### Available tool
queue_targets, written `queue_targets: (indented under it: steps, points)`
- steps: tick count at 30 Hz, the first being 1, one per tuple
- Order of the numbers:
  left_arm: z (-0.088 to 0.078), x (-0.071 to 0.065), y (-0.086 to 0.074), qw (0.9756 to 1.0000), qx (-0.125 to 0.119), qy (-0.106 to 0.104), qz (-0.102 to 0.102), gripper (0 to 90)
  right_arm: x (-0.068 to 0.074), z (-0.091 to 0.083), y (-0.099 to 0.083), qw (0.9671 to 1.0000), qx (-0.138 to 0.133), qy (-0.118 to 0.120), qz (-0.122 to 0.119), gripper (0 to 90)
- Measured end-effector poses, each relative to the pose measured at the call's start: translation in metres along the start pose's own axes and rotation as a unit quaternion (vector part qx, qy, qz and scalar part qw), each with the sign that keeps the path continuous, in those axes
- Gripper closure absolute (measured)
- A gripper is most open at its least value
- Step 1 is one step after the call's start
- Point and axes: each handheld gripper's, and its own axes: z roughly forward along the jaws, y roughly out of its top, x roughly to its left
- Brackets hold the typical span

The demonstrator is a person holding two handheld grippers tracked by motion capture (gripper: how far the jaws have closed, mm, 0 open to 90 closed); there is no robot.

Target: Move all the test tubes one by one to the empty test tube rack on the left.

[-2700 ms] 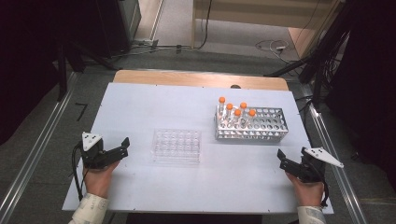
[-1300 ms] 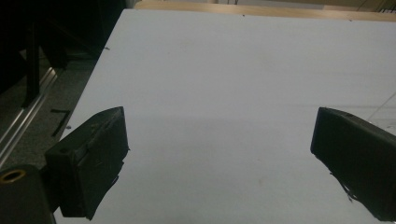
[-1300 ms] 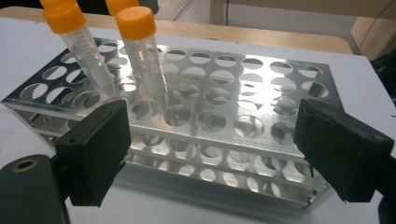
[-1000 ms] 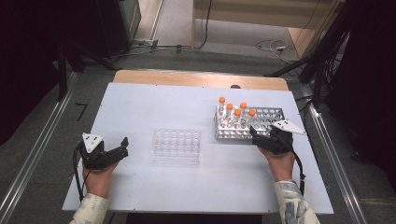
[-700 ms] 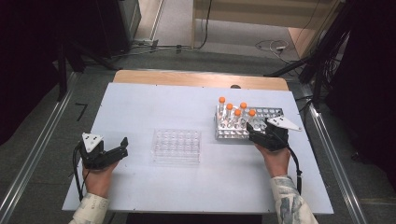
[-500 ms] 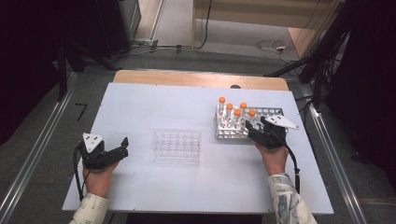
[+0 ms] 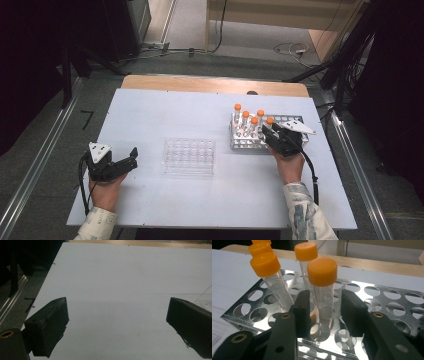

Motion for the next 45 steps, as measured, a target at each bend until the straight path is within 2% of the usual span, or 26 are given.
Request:
queue_targets:
  steps: [4,12,28,34,42,44,45]
  points:
    - [0.001,0.000,0.000,1.0000,0.002,-0.001,0.001,4.7,0.002,0.003,0.000,1.0000,-0.002,-0.004,-0.004,65.1]
    - [0.000,-0.001,0.000,1.0000,0.004,-0.002,0.004,4.6,0.003,0.005,0.001,0.9999,-0.004,-0.011,-0.009,71.1]
    - [0.000,-0.006,0.000,0.9998,0.000,-0.006,0.017,5.5,0.004,-0.020,0.020,0.9980,-0.062,-0.010,0.000,71.5]
    - [-0.003,-0.009,0.001,0.9996,0.000,-0.021,0.018,5.6,0.007,-0.036,0.028,0.9966,-0.082,0.004,0.000,71.7]
    - [-0.014,-0.019,0.004,0.9989,-0.019,-0.028,0.032,5.5,0.021,-0.052,0.027,0.9960,-0.079,0.029,-0.028,71.7]
    - [-0.016,-0.022,0.005,0.9986,-0.021,-0.037,0.032,5.5,0.024,-0.056,0.026,0.9957,-0.079,0.037,-0.032,71.7]
    - [-0.018,-0.026,0.005,0.9979,-0.021,-0.049,0.035,5.5,0.025,-0.059,0.025,0.9956,-0.078,0.044,-0.030,71.7]
